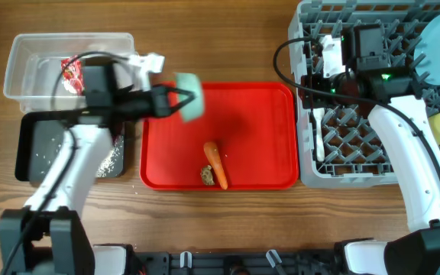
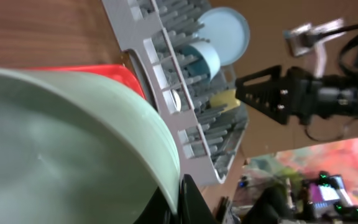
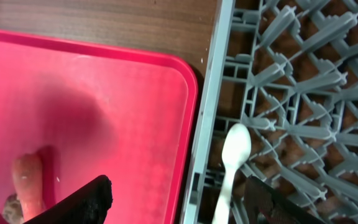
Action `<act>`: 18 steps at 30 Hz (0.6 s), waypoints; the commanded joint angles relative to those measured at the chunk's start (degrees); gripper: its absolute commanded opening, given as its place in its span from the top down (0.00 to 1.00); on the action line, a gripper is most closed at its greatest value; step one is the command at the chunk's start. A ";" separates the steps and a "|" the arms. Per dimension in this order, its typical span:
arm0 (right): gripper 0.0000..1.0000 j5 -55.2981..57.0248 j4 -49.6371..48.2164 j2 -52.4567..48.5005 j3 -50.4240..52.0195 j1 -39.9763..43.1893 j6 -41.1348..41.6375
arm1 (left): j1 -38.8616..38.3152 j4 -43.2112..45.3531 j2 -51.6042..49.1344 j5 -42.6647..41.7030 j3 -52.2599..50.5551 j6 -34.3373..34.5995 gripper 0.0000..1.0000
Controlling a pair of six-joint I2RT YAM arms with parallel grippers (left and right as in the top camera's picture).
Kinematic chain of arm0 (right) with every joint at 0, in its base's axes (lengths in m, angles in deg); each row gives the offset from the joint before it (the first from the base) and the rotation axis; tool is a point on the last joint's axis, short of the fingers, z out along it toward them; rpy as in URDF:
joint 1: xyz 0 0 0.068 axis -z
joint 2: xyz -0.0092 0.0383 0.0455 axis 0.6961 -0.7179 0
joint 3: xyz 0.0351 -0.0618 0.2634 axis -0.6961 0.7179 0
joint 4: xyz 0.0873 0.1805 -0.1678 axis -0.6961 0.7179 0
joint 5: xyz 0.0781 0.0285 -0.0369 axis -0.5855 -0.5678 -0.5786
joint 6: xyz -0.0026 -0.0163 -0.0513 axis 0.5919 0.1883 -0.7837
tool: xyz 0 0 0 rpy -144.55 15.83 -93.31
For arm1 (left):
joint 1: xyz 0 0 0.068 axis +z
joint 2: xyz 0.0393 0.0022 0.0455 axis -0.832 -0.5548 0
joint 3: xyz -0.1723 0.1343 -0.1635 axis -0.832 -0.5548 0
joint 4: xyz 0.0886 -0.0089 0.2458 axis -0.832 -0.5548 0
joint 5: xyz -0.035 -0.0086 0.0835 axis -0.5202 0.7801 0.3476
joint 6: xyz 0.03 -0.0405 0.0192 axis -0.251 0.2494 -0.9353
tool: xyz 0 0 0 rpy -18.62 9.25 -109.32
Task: Sort waste into correct bins and load items into the dishwasher rack
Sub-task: 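Carry the empty green bowl back and set it on the red tray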
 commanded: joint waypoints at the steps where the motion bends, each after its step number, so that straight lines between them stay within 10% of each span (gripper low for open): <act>1: 0.29 0.96 -0.02 -0.04 -0.26 -0.17 0.22 | -8.39 0.13 1.01 19.26 0.22 8.33 0.96; 10: 0.29 0.96 0.00 -0.04 -0.26 -0.20 0.26 | -16.79 -4.00 -2.10 47.39 0.22 7.85 0.96; 18: 0.29 0.94 0.00 -0.04 -0.26 -0.20 0.26 | -19.02 -3.89 -6.21 48.52 0.22 8.09 0.96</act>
